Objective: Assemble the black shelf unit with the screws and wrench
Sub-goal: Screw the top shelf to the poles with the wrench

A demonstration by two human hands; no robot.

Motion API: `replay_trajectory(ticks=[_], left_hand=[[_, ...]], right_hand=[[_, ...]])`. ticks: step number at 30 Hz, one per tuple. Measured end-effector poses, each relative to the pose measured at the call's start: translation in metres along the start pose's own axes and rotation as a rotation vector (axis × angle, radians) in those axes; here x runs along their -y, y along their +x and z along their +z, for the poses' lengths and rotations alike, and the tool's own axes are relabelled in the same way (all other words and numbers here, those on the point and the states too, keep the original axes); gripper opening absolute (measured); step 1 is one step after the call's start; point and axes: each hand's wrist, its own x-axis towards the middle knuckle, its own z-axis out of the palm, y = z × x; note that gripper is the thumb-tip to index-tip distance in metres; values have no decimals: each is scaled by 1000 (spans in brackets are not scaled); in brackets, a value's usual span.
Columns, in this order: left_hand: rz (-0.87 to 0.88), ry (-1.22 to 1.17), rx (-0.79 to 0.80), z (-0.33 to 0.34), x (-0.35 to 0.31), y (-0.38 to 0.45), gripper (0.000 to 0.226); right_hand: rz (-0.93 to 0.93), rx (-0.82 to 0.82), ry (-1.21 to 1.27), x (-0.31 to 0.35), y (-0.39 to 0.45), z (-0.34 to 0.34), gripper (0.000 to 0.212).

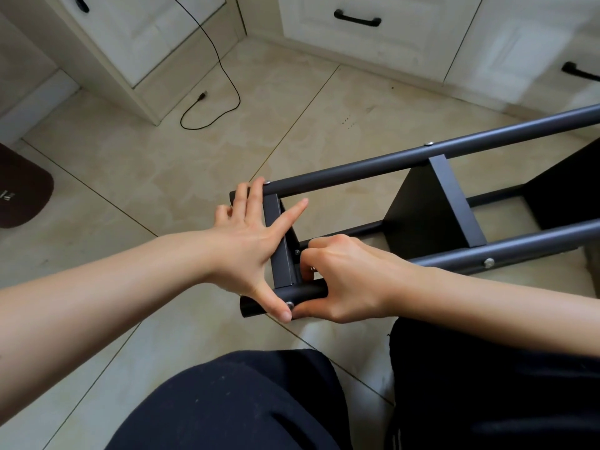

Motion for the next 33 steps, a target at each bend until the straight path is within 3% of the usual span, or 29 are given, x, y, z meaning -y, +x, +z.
replay_trajectory(ticks=[5, 9, 11, 13, 15, 24, 33], left_hand=[[0, -142, -62, 5, -1, -2, 157], [19, -242, -155, 18, -2, -8, 150], [31, -247, -209, 23, -4, -10, 143], [36, -253, -239, 24, -3, -10, 135], [41, -262, -251, 25, -3, -10, 126], [49, -253, -302, 29, -3, -8, 115], [43, -240, -317, 33, -3, -9, 94]], right_hand=[[1, -5, 56, -2, -1, -1, 49], [16, 156, 149, -5, 2, -11, 64], [89, 231, 319, -11, 5, -19, 56], [214, 230, 651, -20, 10, -24, 31], [373, 237, 885, -29, 15, -22, 24], [400, 420, 948, -41, 37, -17, 3], [446, 540, 1115, -58, 34, -13, 4]])
